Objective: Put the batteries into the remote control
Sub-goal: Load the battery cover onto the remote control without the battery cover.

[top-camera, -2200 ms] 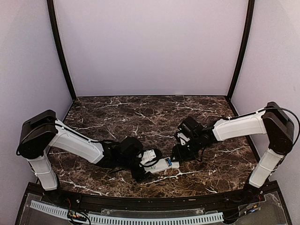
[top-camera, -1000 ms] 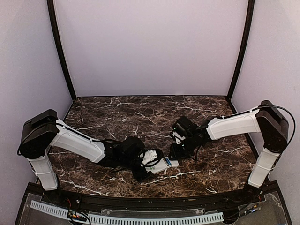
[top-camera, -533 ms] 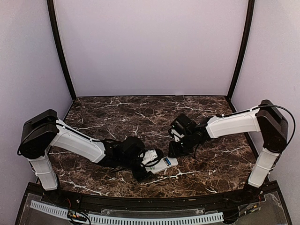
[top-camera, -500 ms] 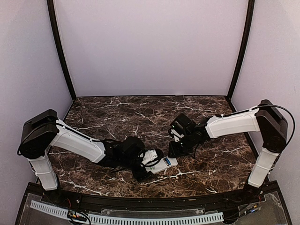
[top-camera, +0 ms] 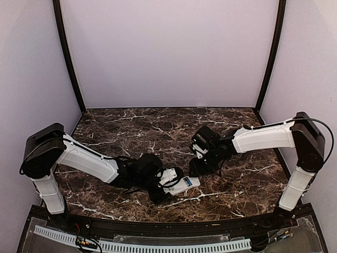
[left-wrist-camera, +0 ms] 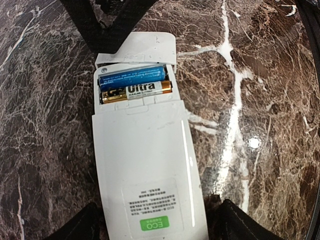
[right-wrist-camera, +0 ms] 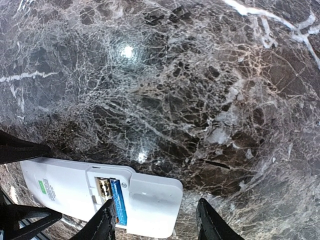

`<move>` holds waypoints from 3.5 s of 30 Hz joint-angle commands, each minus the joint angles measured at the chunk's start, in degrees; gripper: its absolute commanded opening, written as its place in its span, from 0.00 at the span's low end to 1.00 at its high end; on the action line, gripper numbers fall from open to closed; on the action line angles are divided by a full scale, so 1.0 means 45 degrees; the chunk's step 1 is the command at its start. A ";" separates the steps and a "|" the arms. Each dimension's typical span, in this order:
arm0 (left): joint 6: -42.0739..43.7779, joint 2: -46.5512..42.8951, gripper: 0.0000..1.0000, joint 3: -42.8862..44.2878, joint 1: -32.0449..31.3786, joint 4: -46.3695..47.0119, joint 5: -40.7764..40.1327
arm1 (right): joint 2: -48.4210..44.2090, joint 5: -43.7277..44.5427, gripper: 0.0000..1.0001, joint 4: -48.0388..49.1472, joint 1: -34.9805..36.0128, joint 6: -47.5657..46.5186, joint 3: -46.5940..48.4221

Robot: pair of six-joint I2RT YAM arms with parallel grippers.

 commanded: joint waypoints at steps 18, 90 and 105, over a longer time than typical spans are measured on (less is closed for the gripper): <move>0.0109 -0.0105 0.83 -0.0513 -0.0032 -0.1593 -0.0030 | -0.0120 -0.2466 0.53 0.1379 -0.0876 0.0172 -0.1423; -0.0453 -0.3303 0.77 -0.1257 -0.0030 -0.1427 -0.0398 | 0.0205 -0.2536 0.00 0.1186 -0.0913 -0.1564 0.0358; -0.2427 -0.2916 0.39 -0.0826 -0.0035 -0.4119 -0.0666 | 0.0584 -0.3546 0.00 0.1530 -0.0859 -0.1572 -0.0153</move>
